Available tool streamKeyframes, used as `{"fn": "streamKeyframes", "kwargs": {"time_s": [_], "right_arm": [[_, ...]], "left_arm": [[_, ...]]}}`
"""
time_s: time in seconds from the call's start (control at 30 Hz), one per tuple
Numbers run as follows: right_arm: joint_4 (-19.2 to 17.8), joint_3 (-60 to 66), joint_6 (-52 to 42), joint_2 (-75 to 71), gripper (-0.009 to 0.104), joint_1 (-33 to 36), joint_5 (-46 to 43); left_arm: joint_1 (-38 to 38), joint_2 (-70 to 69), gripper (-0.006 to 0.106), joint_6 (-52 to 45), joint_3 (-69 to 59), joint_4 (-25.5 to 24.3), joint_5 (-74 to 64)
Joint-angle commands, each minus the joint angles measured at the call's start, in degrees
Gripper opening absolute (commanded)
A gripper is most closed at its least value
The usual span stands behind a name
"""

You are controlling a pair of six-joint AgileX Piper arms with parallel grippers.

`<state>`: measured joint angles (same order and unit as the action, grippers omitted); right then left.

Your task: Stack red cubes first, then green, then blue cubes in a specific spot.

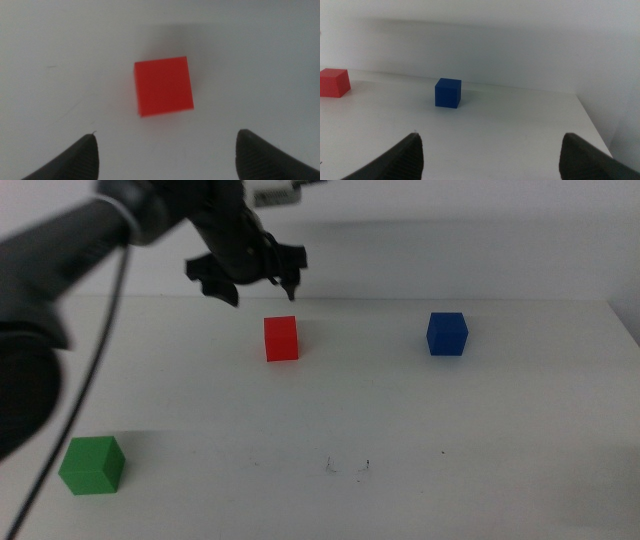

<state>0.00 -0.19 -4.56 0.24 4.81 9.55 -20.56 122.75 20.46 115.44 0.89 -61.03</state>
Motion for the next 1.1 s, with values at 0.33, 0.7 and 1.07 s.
{"fn": "streamKeyframes", "kwargs": {"time_s": [0.33, 0.7, 1.07], "right_arm": [[-0.72, 0.19, -0.41, -0.24, 0.093, -0.27, -0.50], [-0.72, 0.19, -0.41, -0.24, 0.093, -0.27, -0.50], [-0.72, 0.19, -0.41, -0.24, 0.093, -0.27, -0.50]], "left_arm": [[-0.57, 12.65, 0.093, 2.52, 6.45, -0.89, 5.21], [-0.57, 16.20, 0.036, 3.48, 6.64, -1.63, 9.68], [-12.32, -12.15, 0.018, 10.96, -26.07, -2.35, 19.33]]}}
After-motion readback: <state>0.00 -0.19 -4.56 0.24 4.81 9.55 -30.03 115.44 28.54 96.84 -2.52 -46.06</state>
